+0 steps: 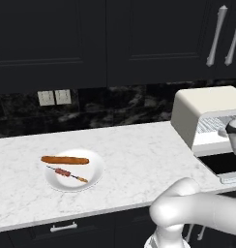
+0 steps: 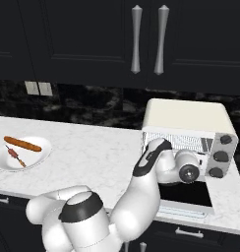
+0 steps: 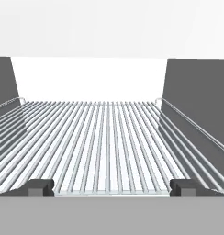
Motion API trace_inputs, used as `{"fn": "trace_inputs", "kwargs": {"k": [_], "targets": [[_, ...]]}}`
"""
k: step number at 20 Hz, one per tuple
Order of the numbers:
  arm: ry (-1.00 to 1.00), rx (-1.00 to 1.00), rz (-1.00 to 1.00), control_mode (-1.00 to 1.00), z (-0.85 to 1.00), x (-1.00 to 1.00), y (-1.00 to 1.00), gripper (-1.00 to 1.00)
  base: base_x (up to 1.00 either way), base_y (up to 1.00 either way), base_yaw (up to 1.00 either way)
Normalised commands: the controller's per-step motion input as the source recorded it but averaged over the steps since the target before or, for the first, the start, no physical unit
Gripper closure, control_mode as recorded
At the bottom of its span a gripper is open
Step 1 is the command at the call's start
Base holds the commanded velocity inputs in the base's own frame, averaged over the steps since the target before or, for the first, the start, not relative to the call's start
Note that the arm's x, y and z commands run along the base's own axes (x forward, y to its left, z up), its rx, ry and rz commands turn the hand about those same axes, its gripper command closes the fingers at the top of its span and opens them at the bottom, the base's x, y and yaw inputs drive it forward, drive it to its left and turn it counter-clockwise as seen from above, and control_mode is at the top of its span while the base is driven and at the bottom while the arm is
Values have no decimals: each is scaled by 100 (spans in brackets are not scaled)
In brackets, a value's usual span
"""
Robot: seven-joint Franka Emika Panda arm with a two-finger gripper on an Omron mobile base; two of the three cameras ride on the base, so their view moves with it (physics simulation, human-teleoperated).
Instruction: Pick up the kebab skewer and baguette bread, and place them inside the toaster oven. Close the toaster oven door and start by setting the timer.
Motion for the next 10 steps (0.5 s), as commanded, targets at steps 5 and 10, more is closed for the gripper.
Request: {"fn": "trace_inputs", "kwargs": {"k": [5,10], "targets": [[0,0,0,-100,0,32,0,-100,0,0,0],[0,0,0,-100,0,20,0,-100,0,0,0]]}}
